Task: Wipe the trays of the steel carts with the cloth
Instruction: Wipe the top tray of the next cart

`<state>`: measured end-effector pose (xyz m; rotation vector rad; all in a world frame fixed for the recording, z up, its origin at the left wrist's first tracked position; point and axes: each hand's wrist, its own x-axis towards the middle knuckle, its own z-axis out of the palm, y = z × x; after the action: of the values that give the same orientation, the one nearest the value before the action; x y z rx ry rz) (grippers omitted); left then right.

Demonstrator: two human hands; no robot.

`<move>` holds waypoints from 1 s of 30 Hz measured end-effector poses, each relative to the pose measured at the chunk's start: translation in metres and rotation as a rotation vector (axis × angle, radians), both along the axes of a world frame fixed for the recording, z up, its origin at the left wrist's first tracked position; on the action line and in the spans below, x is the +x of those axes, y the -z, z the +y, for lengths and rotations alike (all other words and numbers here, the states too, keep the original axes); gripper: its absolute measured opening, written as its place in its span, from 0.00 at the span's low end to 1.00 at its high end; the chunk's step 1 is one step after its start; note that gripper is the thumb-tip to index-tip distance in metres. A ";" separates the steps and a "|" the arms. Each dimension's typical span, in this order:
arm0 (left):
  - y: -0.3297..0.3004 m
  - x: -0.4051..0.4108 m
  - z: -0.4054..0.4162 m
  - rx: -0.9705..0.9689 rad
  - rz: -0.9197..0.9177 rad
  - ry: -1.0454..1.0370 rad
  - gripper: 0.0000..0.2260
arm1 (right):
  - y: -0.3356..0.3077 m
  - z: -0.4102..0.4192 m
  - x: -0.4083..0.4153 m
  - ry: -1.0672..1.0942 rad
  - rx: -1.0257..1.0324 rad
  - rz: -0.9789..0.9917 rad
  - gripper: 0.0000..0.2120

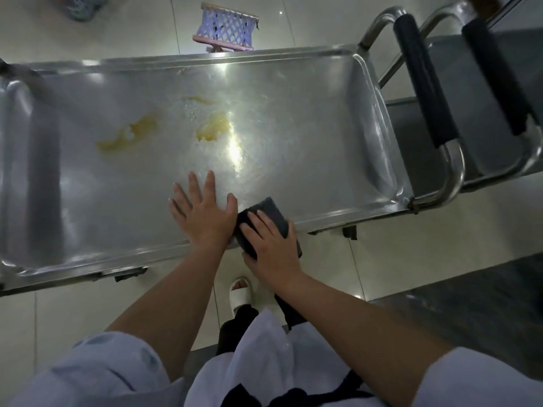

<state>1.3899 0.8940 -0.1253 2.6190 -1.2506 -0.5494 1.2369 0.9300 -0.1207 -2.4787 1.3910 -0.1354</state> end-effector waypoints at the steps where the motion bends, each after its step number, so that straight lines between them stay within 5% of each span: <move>1: -0.001 0.000 0.000 -0.005 0.005 -0.003 0.30 | -0.001 -0.001 -0.005 -0.011 -0.022 0.013 0.29; 17: -0.030 0.029 0.005 0.093 0.226 0.156 0.32 | -0.036 -0.051 -0.108 0.289 0.163 0.223 0.29; 21: -0.037 0.059 0.021 0.122 0.194 0.284 0.32 | -0.043 -0.048 -0.092 0.427 0.178 0.110 0.26; 30: -0.037 0.103 0.066 0.129 0.079 0.050 0.31 | -0.064 -0.072 -0.031 0.496 0.189 -0.228 0.16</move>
<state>1.4930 0.9600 -0.0883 2.6462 -1.3005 -0.7591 1.2058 0.8577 -0.0568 -1.8609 1.7885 -0.3594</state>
